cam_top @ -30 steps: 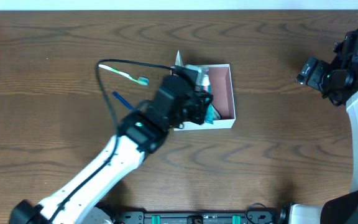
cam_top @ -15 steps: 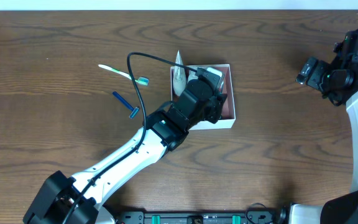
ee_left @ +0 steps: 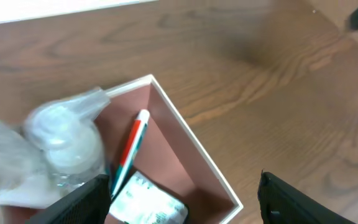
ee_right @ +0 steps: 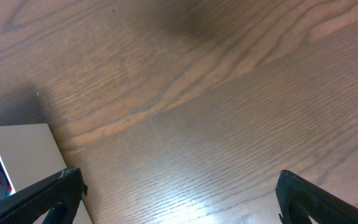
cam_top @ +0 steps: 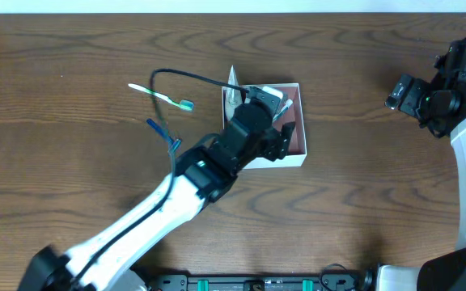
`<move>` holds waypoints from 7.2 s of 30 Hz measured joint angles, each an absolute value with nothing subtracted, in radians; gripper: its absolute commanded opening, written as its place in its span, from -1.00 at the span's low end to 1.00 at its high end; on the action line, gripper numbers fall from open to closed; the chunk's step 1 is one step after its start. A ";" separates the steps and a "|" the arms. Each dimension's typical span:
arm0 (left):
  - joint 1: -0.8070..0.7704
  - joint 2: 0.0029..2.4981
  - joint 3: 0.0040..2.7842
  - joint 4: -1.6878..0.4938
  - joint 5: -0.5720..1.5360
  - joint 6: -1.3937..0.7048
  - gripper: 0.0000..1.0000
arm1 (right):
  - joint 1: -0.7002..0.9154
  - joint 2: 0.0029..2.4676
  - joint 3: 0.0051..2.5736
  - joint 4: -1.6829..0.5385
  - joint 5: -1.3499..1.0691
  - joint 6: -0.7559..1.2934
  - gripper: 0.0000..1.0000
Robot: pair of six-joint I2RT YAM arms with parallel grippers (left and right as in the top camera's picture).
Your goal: Pack container
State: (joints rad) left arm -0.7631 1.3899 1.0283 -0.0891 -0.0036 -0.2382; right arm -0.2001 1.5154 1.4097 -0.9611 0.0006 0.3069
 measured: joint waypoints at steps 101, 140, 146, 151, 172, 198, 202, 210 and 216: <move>-0.035 1.822 1.074 -0.461 0.094 -0.462 0.51 | -0.200 1.515 1.410 -0.961 0.001 0.307 0.98; -0.041 1.902 1.137 -0.524 0.042 -0.376 0.00 | -0.200 1.515 1.410 -0.961 0.001 0.307 0.99; -0.041 1.903 1.137 -0.525 0.050 -0.360 0.00 | -0.200 1.515 1.410 -0.961 0.001 0.307 0.98; -0.030 1.900 1.138 -0.524 0.132 -0.358 0.00 | -0.200 1.515 1.410 -0.961 0.001 0.307 0.99; -0.102 1.650 1.114 -0.550 0.305 -0.189 0.01 | -0.200 1.515 1.410 -0.961 0.001 0.307 0.99; -0.120 1.836 1.114 -0.333 0.229 0.076 0.47 | -0.200 1.515 1.410 -0.961 0.001 0.307 0.99; -0.149 1.863 1.114 -0.334 0.229 0.126 0.47 | -0.200 1.515 1.410 -0.961 0.001 0.307 0.99; -0.180 1.863 1.114 -0.334 0.228 0.217 0.47 | -0.200 1.515 1.410 -0.961 0.001 0.307 0.99; -0.179 1.864 1.111 -0.334 0.198 0.244 0.46 | -0.200 1.515 1.410 -0.961 0.001 0.307 0.98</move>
State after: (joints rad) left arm -0.1795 1.8641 1.1107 -0.3344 0.1978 0.2443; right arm -0.2001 1.5154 1.4097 -0.9611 0.0006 0.3069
